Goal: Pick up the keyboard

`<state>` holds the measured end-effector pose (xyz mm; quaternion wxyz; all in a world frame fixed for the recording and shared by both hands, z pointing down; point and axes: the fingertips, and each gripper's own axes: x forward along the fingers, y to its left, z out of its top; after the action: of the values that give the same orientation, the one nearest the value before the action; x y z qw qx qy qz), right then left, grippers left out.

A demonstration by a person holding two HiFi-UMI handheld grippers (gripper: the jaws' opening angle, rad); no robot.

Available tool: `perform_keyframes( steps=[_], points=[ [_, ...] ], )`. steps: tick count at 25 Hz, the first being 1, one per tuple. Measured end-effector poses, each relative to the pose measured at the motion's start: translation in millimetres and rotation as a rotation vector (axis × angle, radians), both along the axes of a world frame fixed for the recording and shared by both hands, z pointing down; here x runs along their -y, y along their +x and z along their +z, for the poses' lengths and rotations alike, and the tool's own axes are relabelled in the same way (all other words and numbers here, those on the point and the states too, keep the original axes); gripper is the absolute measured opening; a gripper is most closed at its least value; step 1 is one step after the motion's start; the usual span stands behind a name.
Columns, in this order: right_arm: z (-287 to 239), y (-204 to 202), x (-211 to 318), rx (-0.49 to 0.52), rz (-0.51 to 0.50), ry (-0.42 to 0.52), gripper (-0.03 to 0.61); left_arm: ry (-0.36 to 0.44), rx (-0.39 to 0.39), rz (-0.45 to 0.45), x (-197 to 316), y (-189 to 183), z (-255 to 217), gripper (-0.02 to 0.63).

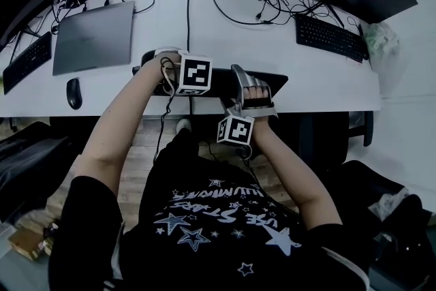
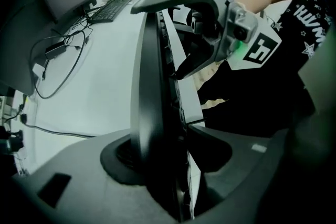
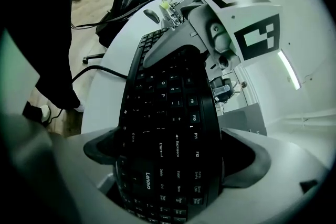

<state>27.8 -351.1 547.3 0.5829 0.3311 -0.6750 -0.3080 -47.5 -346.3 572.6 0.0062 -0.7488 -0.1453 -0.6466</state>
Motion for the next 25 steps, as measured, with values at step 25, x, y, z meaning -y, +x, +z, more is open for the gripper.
perform_keyframes(
  steps=[25],
  points=[
    [-104.9, 61.1, -73.9, 0.309, 0.125, 0.259, 0.571, 0.446, -0.185, -0.546, -60.2, 4.2, -61.5, 0.091]
  ],
)
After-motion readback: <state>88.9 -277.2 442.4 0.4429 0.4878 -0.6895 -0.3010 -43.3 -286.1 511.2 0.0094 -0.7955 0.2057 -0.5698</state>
